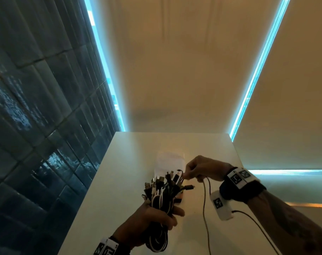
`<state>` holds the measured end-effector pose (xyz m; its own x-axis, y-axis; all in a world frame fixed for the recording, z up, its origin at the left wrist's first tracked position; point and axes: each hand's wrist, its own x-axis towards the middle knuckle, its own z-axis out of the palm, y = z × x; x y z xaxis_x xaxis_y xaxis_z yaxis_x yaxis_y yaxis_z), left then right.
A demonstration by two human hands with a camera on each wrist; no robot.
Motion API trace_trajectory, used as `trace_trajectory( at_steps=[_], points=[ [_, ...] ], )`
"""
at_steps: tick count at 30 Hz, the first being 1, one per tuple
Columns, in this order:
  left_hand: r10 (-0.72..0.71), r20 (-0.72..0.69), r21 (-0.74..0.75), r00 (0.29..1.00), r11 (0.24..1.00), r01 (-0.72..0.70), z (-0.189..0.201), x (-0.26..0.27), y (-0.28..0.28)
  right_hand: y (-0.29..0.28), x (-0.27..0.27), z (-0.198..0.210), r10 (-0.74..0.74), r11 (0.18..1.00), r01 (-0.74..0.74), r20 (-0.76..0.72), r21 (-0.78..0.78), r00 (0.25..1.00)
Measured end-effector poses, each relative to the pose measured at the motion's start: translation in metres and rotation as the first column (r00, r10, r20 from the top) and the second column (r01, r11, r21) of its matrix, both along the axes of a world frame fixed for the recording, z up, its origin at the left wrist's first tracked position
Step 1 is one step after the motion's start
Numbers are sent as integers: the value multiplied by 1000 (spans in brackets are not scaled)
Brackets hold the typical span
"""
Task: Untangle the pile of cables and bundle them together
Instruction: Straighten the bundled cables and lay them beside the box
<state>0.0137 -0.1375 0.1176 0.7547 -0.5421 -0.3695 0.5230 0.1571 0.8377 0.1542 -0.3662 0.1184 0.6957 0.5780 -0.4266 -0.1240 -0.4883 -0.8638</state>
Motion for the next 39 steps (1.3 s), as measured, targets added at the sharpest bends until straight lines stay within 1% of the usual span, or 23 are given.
trace_trajectory(
  at_steps=[2,4,7,10,12,13,15,17,19,20,21,22,23,24,26,28,31,33,34,36,37,39],
  points=[
    [14,-6,5,1000,1000,-14,-1,-4,2,-10,10,10,-12,997,13,15,-79,1000],
    [23,8,9,1000,1000,-23,0,-7,4,-22,18,20,-75,989,76,12,-129,997],
    [-1,33,0,999,1000,1,2,-9,7,-36,28,31,-170,968,172,29,-183,985],
    [-52,59,58,997,997,49,1,-6,6,-31,27,38,-203,953,207,38,-222,978],
    [-84,34,89,996,993,80,-4,-3,1,-18,23,40,-241,941,254,83,-225,967],
    [-73,14,98,997,993,71,-7,-3,-2,-10,20,42,-277,932,297,120,-208,953],
    [12,-22,106,1000,994,-10,-14,-3,-9,7,9,50,-352,917,379,193,-124,916],
    [159,-62,60,985,986,-155,-23,-2,-14,24,-8,64,-377,922,388,221,-5,899],
    [303,-175,-48,937,948,-316,-34,2,-16,43,-36,75,-289,956,289,267,41,919],
    [348,-242,-110,906,918,-382,-35,4,-18,53,-53,78,-205,977,212,324,15,924],
    [393,-290,-157,872,880,-449,-35,6,-19,62,-70,76,-106,991,130,400,-33,911],
    [439,-316,-189,841,840,-509,-35,9,-19,70,-86,73,-22,995,64,472,-72,881],
    [487,-313,-208,815,802,-559,-34,11,-19,75,-99,67,7,997,37,523,-73,852],
    [525,-295,-215,799,778,-590,-35,14,-17,78,-109,62,-27,998,52,540,-30,841],
    [544,-245,-216,802,776,-592,-34,16,-16,80,-119,53,-177,984,145,484,104,857],
    [522,-224,-231,823,792,-566,-36,17,-13,82,-123,48,-299,948,230,370,220,880],
    [465,-208,-263,860,821,-507,-36,22,-11,82,-124,46,-452,871,345,295,349,842],
    [438,-241,-350,866,794,-498,-37,24,-8,75,-122,43,-549,808,437,237,396,801],
    [425,-257,-375,868,784,-495,-37,25,-7,72,-121,41,-567,795,456,222,400,793],
    [423,-258,-373,869,786,-494,-39,27,-5,73,-125,36,-533,817,422,236,394,812],
    [431,-252,-374,866,782,-498,-40,28,-4,76,-129,32,-507,839,394,276,375,816],
    [411,-243,-398,879,784,-477,-37,32,-5,83,-139,21,-459,882,358,389,307,799]
  ],
)
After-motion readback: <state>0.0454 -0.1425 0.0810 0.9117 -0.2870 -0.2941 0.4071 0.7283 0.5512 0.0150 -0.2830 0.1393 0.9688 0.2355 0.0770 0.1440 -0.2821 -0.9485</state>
